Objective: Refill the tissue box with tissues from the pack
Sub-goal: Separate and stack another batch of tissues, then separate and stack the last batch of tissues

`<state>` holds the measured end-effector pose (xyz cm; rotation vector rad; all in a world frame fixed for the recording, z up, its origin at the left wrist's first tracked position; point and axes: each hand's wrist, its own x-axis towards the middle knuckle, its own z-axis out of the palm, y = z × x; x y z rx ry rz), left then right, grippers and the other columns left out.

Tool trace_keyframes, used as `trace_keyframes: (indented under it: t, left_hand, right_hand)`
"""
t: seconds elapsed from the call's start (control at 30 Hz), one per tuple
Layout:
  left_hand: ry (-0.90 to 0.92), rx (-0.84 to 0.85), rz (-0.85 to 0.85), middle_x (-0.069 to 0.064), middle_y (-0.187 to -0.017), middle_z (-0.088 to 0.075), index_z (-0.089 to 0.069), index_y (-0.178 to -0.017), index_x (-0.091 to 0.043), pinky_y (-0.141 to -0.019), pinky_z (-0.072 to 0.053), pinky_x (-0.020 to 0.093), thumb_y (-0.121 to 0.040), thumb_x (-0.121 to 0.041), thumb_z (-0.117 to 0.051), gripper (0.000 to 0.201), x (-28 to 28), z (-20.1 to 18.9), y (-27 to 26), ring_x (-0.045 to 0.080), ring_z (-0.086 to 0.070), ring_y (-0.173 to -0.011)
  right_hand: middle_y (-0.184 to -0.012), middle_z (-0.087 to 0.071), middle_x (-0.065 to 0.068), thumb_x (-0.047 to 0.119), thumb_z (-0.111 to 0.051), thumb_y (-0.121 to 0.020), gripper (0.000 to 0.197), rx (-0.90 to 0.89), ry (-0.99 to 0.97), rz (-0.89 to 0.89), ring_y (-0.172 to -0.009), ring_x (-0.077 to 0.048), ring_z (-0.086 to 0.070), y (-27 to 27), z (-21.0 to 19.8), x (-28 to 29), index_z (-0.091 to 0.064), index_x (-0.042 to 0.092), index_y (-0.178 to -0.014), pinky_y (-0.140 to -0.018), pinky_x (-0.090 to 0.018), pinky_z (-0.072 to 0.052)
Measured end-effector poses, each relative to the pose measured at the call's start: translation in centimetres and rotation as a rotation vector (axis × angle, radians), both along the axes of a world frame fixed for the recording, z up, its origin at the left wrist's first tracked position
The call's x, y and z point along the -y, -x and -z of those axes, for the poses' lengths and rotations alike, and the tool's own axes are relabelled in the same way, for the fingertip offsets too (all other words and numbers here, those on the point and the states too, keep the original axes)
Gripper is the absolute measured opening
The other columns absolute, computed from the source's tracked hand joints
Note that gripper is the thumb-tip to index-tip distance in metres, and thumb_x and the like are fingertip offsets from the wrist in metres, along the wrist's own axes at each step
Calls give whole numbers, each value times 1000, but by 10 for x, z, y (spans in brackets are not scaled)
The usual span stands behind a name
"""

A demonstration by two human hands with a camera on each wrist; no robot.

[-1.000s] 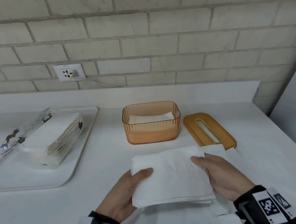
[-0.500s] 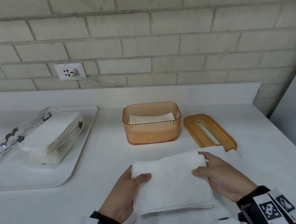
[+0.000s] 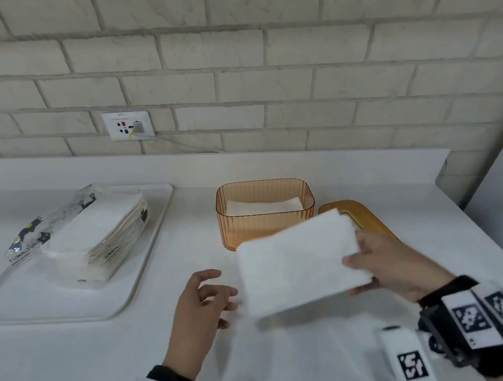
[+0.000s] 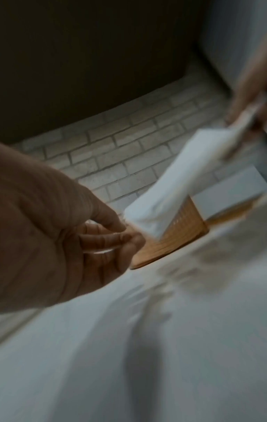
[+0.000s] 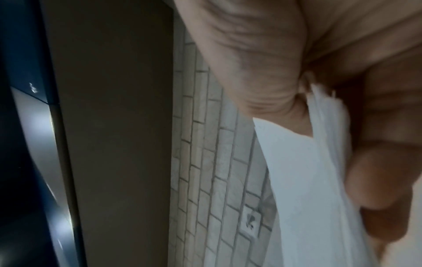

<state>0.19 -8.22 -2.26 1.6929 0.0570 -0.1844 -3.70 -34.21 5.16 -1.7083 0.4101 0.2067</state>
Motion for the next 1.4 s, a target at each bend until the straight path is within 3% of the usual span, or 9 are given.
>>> trace_keyframes:
  t: [0.17,0.33,0.5,0.63,0.83,1.03,1.13,1.27,1.4]
  left_hand:
    - [-1027,170,276,-1,-146,-29,-36,-137,-32,-105,-35,36,-92,-47,-49,49,-4,24,16,23,-28,-137]
    - [-1305,44,418,2,-159,19,2,-151,-35,-114,-14,53,-89,-63,-40,79,9,32,24,28,9,-148]
    - [-1269,213,329,12,-155,-25,-34,-141,-21,-81,-38,65,-80,-77,-22,84,-2,69,27,43,-40,-132]
    - [-1231,327,192,9,-125,-64,-51,-114,-28,-86,-36,60,-81,-66,-25,57,3,89,32,35,-55,-116]
    - [-1183,397,155,-4,-162,-2,-50,-111,-28,-88,-30,59,-80,-69,-20,59,6,105,24,31,-48,-106]
    - [-1206,378,206,-6,-161,-3,-50,-110,-26,-91,-30,61,-79,-71,-20,62,5,109,18,32,-43,-124]
    - [-1214,386,195,-7,-161,-3,-50,-111,-27,-92,-28,61,-76,-72,-22,64,7,107,21,33,-47,-109]
    - [-1317,371,204,12,-148,-30,-50,-110,-25,-90,-30,63,-77,-72,-20,65,7,111,24,33,-48,-106]
    - [-1282,394,118,8,-158,-18,-50,-111,-25,-93,-26,60,-78,-70,-21,63,12,111,27,33,-48,-107]
  right_hand:
    - [-96,-61,-12,-8,-44,-92,23,152,-133,162,-63,-23,-67,-41,-50,20,-49,3,-112,-43,-21,-53]
    - [-109,-56,-20,-11,-41,-92,30,147,-243,145,-83,-30,-60,-97,-57,15,-45,1,-120,-49,-25,-57]
    - [-112,-54,-22,-15,-38,-90,34,-8,-175,69,-90,-39,-59,-145,-29,2,-44,1,-120,-50,-32,-58]
    - [-123,-57,-21,-6,-53,-85,40,-103,221,-15,-108,-33,-59,-176,-2,1,-50,-5,-125,-90,-44,-53]
    - [-112,-59,-18,7,-54,-88,34,-201,776,-175,-100,-30,-58,-193,-13,-8,-52,-4,-120,-80,-33,-50]
    - [-118,-53,-16,7,-47,-90,40,-110,1218,-340,-106,-29,-55,-182,-16,-25,-40,-2,-128,-72,-28,-42]
    - [-122,-47,-15,4,-44,-88,45,119,1405,-328,-108,-31,-51,-177,-10,-32,-36,7,-132,-71,-32,-39]
    - [-133,-45,-8,16,-65,-84,53,23,1263,-587,-120,-26,-47,-194,-2,-33,-45,18,-133,-91,-33,-43]
    - [-149,-36,-2,17,-60,-89,47,-116,1191,-732,-133,-24,-38,-211,18,-35,-49,24,-134,-104,-29,-35]
